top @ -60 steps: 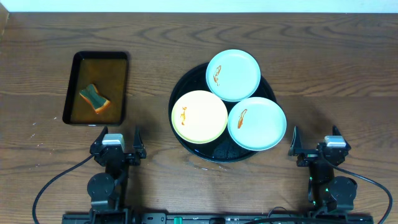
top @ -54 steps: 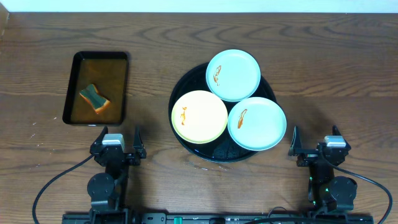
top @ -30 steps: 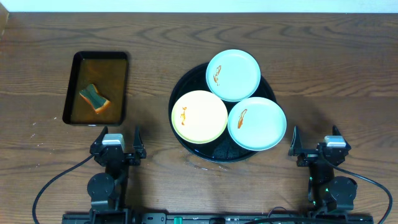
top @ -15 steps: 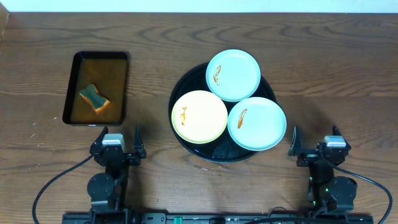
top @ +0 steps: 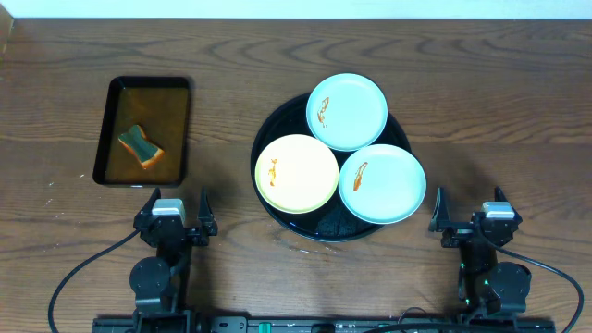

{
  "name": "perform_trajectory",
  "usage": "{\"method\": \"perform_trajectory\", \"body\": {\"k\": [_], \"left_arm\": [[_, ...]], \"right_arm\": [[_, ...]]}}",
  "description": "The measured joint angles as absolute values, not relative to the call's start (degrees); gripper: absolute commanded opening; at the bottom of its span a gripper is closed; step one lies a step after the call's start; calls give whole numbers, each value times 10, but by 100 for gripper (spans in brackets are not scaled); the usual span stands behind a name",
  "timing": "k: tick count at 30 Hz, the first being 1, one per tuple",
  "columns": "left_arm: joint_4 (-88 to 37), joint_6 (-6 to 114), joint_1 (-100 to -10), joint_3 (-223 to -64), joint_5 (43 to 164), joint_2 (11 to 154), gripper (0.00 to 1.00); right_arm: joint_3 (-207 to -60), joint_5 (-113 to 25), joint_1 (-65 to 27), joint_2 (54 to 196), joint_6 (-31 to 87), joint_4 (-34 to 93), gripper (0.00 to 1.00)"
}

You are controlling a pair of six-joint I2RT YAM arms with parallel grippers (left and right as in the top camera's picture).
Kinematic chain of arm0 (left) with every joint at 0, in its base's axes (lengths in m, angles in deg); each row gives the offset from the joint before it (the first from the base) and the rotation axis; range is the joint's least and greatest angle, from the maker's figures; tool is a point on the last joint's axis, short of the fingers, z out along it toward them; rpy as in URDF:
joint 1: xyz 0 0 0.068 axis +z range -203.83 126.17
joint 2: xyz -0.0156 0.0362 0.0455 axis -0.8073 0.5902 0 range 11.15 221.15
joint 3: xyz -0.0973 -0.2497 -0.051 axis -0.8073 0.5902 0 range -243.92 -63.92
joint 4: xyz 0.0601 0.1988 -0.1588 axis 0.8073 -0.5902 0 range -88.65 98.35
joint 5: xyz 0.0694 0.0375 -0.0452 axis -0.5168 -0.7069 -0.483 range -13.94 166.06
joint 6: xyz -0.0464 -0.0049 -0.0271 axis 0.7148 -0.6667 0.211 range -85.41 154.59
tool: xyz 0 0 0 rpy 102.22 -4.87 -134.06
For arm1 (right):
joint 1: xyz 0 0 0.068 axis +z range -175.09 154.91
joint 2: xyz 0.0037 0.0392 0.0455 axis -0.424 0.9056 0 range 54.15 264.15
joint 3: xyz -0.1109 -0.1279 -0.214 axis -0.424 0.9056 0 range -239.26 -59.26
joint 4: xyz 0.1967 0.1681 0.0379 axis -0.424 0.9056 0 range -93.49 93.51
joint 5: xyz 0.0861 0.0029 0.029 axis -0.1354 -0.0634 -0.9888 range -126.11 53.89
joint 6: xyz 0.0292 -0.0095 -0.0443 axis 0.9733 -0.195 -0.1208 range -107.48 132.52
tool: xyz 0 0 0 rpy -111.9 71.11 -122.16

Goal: Clean dirty plates on tray and stack at the side

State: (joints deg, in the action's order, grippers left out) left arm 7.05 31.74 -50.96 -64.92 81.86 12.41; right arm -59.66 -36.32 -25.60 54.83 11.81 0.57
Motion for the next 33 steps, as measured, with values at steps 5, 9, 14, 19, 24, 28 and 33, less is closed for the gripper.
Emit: {"method": "perform_trajectory", "body": {"k": [5, 9, 14, 19, 24, 28, 33], "left_arm": [[70, 317, -510, -649, 819, 124, 86], [81, 351, -509, -649, 851, 124, 86], [100, 554, -510, -649, 1072, 125, 86], [253, 727, -510, -642, 1200, 128, 86], [345, 777, -509, -658, 1249, 127, 86], [167, 714, -490, -742, 1255, 149, 86], [-199, 567, -432, -993, 1200, 321, 86]], "right_arm": [[-597, -363, -256, 548, 118, 6, 99], [-597, -363, -256, 548, 118, 6, 99], [-597, -363, -256, 548, 118, 6, 99], [-597, -363, -256, 549, 118, 6, 99], [-597, -363, -256, 549, 118, 5, 99], [-597, -363, -256, 549, 118, 6, 99], [-597, -363, -256, 549, 118, 5, 99]]}}
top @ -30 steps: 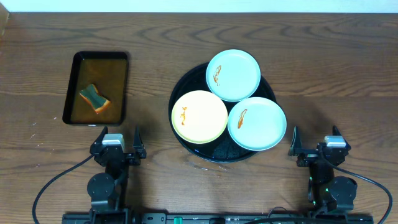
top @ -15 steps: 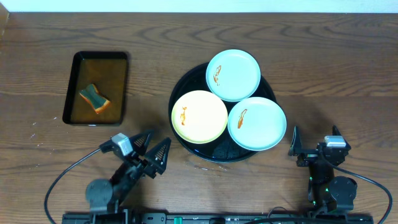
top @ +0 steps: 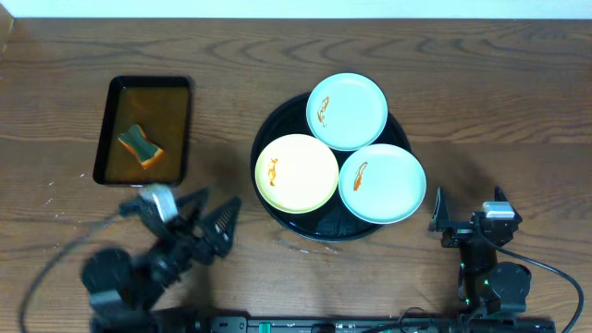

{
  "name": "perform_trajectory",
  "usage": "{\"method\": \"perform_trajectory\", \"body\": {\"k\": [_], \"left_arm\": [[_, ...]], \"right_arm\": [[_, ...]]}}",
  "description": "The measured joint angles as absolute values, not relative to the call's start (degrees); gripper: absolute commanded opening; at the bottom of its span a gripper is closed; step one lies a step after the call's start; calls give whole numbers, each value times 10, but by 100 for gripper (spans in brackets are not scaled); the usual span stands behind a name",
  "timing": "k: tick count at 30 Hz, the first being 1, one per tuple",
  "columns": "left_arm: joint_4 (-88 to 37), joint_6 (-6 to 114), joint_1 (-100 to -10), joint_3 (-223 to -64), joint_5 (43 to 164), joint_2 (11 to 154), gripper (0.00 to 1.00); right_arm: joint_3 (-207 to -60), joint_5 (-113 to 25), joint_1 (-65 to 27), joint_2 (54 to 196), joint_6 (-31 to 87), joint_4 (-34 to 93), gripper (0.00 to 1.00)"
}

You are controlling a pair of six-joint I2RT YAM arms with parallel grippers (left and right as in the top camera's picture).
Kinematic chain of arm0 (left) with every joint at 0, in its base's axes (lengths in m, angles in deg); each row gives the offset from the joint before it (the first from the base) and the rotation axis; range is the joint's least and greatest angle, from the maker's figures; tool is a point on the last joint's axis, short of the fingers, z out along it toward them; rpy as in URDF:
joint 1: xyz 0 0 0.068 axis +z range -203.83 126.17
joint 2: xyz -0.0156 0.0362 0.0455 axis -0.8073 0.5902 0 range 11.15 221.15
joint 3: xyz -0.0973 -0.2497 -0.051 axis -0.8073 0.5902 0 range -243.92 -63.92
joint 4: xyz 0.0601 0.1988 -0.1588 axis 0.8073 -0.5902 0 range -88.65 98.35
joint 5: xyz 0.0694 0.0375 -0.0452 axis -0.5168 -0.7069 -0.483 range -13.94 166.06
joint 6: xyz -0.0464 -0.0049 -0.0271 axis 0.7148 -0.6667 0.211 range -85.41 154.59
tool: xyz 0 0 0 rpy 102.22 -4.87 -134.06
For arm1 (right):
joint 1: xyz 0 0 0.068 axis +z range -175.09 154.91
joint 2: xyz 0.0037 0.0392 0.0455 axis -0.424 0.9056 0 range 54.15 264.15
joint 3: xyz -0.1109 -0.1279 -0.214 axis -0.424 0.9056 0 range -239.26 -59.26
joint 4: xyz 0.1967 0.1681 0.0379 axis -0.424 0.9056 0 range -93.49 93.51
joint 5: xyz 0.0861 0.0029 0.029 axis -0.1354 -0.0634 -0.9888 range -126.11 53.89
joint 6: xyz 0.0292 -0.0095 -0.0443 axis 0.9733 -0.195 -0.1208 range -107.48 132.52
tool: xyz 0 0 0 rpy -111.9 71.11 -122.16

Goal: Clean dirty plates on tray and stack at the side

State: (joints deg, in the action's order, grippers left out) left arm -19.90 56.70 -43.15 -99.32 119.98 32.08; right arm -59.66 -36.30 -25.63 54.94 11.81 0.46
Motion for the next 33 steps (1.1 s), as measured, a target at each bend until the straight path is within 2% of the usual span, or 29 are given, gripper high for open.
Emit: {"method": "perform_trajectory", "body": {"k": [2, 5, 8, 12, 15, 17, 21, 31, 33], "left_arm": [[-305, 527, -418, -1087, 1164, 410, 86], [-531, 461, -411, -1290, 1105, 604, 86], [-626, 426, -411, -1425, 1077, 750, 86], [-644, 421, -411, -1514, 1044, 861, 86], [-668, 471, -403, -1575, 953, 918, 86], [-646, 508, -387, -1613, 885, 959, 86], [-572, 539, -364, -1619, 825, 1019, 86], [-471, 541, -355, -1619, 776, 1213, 84], [-462, 541, -355, -1619, 773, 1244, 80]], "right_arm": [[-597, -363, -256, 550, 118, 4, 99], [-597, -363, -256, 550, 118, 6, 99], [-597, -362, -256, 551, 118, 5, 99], [-597, -362, -256, 551, 118, 5, 99], [-597, -362, -256, 551, 118, 5, 99], [-597, -362, -256, 551, 118, 6, 99], [-597, -362, -256, 551, 118, 6, 99], [-597, -362, -256, 551, 118, 6, 99], [-597, -362, -256, 551, 118, 5, 99]]}}
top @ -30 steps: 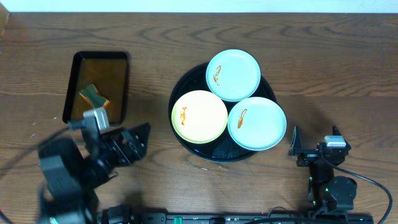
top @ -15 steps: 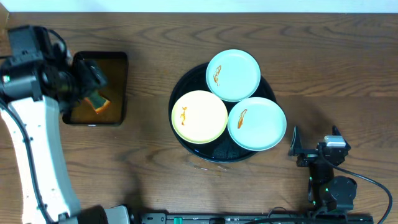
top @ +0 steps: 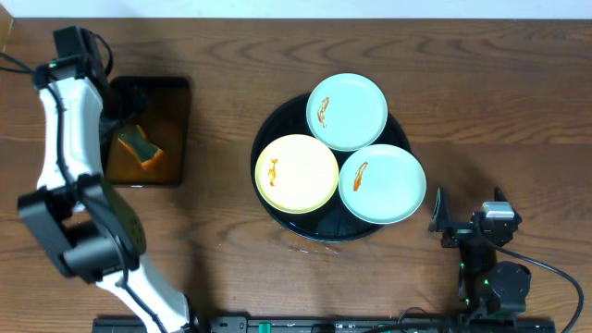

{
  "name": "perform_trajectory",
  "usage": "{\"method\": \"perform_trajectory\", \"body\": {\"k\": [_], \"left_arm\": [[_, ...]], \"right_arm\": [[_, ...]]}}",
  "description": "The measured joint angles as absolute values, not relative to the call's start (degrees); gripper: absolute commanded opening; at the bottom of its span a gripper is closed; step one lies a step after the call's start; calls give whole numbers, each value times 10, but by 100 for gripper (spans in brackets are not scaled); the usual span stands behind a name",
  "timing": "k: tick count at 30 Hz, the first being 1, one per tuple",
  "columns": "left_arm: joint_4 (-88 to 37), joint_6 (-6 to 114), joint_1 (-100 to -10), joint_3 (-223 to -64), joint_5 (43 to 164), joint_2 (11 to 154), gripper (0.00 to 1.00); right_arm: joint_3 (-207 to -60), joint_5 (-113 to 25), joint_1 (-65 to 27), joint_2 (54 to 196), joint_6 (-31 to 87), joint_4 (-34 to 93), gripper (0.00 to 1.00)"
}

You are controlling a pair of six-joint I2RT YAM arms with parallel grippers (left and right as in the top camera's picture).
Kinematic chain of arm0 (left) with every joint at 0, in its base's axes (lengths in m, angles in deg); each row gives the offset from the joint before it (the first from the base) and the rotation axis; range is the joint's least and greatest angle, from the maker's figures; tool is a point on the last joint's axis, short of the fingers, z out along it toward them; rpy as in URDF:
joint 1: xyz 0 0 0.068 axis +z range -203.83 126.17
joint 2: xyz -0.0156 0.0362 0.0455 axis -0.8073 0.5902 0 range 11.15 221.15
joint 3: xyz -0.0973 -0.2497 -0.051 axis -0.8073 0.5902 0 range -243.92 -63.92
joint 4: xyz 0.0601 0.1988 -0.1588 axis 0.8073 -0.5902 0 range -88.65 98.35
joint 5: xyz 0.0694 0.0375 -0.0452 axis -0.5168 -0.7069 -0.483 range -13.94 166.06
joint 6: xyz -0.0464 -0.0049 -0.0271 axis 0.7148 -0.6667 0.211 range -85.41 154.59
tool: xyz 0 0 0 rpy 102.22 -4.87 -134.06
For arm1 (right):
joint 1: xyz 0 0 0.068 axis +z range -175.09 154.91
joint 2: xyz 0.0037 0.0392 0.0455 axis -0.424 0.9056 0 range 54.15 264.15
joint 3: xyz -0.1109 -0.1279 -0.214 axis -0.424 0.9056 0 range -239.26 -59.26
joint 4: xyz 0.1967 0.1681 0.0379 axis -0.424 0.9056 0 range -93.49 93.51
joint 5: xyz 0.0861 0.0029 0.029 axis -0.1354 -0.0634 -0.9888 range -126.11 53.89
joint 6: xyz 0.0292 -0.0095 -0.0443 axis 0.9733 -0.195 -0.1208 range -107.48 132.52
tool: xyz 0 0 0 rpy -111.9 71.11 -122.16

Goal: Clean dirty plates on tray and stack at the side

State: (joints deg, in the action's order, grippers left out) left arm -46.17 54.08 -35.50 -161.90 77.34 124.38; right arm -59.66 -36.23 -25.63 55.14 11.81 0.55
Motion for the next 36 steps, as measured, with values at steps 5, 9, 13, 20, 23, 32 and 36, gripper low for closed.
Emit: {"method": "perform_trajectory", "body": {"k": [5, 9, 13, 20, 23, 32, 36], "left_arm": [[-455, 537, -353, -1619, 772, 1321, 74], [-447, 536, -348, -1619, 772, 1359, 73], [-434, 529, -347, -1619, 756, 1359, 67], [-417, 526, -346, -1617, 724, 1359, 61], [-404, 526, -345, -1599, 727, 1359, 61], [-399, 524, -345, -1580, 739, 1359, 43], [-399, 526, -345, -1580, 742, 1359, 41]], "right_arm": [[-597, -362, -256, 551, 118, 6, 99], [-597, -362, -256, 551, 118, 6, 99], [-597, -362, -256, 551, 118, 6, 99], [-597, -362, -256, 551, 118, 6, 99], [-597, -362, -256, 551, 118, 6, 99], [-597, -362, -256, 551, 118, 6, 99], [-597, -362, -256, 551, 118, 6, 99]]}}
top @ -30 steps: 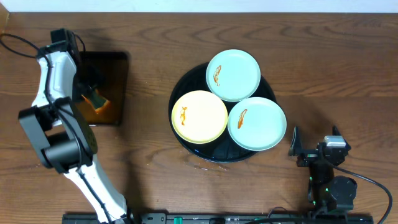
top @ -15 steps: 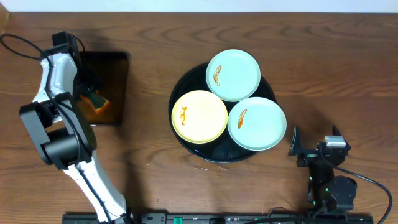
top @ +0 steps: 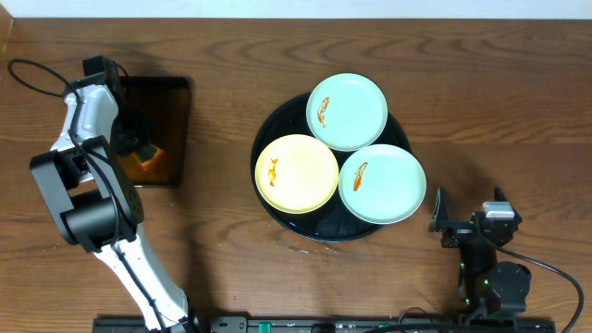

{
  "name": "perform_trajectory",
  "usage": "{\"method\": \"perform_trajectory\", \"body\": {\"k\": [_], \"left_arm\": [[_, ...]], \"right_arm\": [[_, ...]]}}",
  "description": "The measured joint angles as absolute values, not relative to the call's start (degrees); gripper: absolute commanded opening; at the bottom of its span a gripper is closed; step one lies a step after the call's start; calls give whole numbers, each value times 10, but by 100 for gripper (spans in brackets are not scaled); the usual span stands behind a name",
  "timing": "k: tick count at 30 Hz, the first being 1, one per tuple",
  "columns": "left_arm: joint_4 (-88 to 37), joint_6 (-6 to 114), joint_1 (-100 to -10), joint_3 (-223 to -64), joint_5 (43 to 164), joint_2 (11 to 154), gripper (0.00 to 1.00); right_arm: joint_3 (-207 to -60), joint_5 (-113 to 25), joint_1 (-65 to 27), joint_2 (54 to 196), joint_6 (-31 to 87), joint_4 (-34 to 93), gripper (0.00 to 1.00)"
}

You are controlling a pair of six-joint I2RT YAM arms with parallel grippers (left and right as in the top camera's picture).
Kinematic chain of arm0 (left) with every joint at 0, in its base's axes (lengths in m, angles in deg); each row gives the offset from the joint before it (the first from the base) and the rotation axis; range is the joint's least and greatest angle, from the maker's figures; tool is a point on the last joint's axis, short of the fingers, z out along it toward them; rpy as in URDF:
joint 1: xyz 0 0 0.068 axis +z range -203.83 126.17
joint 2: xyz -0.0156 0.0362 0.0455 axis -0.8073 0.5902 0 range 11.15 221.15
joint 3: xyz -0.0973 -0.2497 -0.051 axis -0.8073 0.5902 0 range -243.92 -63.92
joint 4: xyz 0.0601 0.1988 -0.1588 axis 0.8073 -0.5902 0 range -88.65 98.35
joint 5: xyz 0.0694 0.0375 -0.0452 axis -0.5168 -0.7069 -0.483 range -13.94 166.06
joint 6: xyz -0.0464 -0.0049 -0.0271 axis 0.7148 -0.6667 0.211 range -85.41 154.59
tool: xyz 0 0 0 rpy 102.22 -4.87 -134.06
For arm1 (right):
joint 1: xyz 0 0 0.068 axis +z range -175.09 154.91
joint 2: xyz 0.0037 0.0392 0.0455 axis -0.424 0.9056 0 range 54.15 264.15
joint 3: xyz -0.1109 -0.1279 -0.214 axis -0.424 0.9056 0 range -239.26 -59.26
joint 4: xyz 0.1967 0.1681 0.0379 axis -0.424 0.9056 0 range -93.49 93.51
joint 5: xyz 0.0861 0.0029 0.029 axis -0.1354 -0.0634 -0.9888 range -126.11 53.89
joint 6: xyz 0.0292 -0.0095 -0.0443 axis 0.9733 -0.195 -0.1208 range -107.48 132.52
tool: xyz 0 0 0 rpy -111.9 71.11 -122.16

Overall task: Clean dirty plates on tray and stack at the side
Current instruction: 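Reach the left gripper into the black tray and grasp the sponge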

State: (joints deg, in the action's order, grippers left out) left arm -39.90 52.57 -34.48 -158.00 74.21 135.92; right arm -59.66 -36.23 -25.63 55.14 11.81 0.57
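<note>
Three dirty plates lie on a round black tray (top: 326, 231): a pale blue plate (top: 347, 111) at the back, a yellow plate (top: 296, 173) at the front left and a second pale blue plate (top: 382, 183) at the front right. Each carries an orange-brown smear. My left gripper (top: 129, 143) reaches down into a rectangular black dish (top: 171, 111) right at the sponge (top: 149, 154), covering most of it; its jaws are hidden by the arm. My right gripper (top: 469, 208) rests open at the front right.
The rectangular dish holds brownish liquid and stands at the table's left. The left arm arcs from the front edge up along the left side. Bare wooden table surrounds the round tray, with room to its right and behind it.
The left arm's wrist has dropped lower over the rectangular dish, and the gripper now covers the green part of the sponge. Plates and right arm have not moved.
Both arms were parked at the front edge with the sponge lying free in the dish. Then the left arm was lifting off its rest, then stretched over the dish's left edge, and now its gripper is down at the sponge. The plates stayed in place.
</note>
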Motion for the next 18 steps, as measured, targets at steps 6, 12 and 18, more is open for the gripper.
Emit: {"method": "perform_trajectory", "body": {"k": [6, 12, 18], "left_arm": [[-382, 526, -345, -1557, 743, 1359, 42], [-380, 523, -345, -1549, 745, 1359, 10], [-397, 525, -345, -1549, 744, 1341, 8]], "right_arm": [[-597, -362, -256, 551, 118, 6, 99], [-597, -362, -256, 551, 118, 5, 99], [-597, -362, -256, 551, 118, 6, 99]]}}
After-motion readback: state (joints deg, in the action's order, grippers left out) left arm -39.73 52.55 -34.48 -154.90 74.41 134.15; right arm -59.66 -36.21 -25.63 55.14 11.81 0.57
